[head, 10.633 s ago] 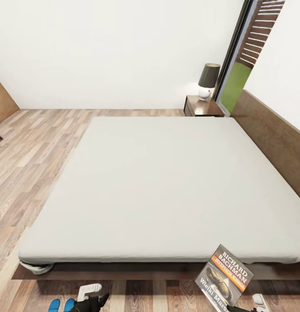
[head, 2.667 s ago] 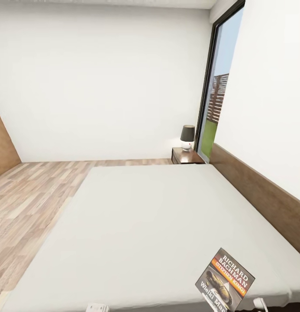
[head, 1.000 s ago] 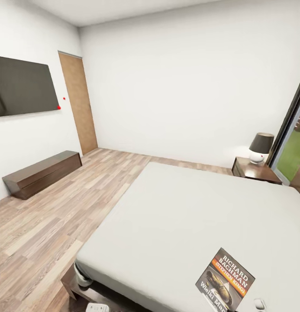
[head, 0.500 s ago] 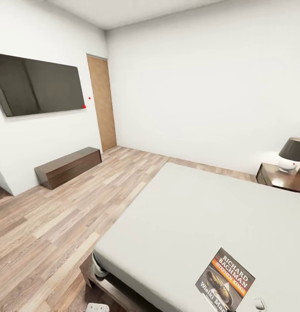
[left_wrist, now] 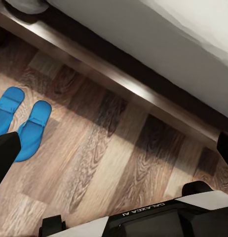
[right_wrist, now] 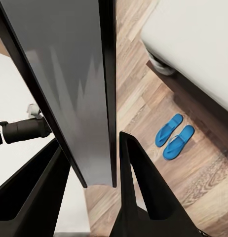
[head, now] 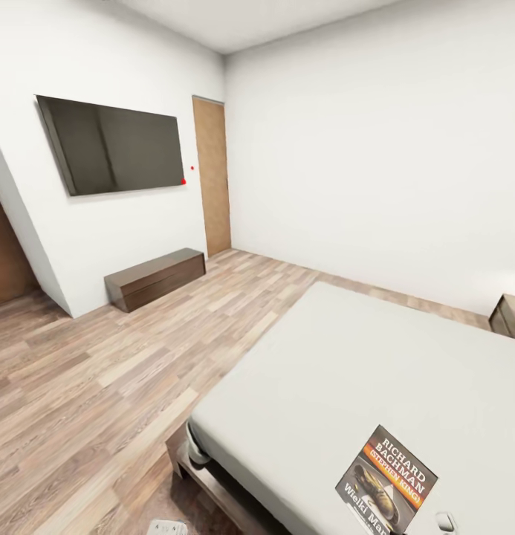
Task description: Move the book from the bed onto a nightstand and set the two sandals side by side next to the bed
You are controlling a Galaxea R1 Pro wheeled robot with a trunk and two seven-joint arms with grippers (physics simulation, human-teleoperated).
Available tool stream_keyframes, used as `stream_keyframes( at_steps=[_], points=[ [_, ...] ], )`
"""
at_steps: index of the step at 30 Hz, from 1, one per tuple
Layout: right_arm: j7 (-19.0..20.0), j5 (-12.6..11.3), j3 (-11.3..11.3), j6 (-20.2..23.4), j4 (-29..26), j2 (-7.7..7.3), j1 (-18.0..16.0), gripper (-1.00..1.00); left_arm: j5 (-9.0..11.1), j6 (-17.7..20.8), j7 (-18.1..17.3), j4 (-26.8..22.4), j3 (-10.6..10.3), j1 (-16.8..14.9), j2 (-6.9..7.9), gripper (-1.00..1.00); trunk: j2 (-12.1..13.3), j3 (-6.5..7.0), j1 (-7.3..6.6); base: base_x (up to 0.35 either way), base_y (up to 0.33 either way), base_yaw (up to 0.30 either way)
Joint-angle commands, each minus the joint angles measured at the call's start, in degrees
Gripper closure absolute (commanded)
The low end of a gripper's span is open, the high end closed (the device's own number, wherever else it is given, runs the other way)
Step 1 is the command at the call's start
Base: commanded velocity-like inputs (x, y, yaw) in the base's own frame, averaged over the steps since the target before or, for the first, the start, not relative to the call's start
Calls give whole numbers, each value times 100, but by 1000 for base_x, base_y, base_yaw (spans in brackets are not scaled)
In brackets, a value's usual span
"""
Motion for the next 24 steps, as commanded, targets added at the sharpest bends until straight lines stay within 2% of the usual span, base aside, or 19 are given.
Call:
stream_keyframes(
  at_steps=[1, 24],
  points=[
    [21, 9, -40, 22, -3, 0, -3, 100, -59, -25, -13, 7, 49, -7, 0, -100, -11, -11, 3, 0, 0, 292],
    [12, 11, -40, 22, 6, 0, -3, 100, -59, -23, -13, 7, 49, -7, 0, -100, -11, -11, 3, 0, 0, 291]
  ],
)
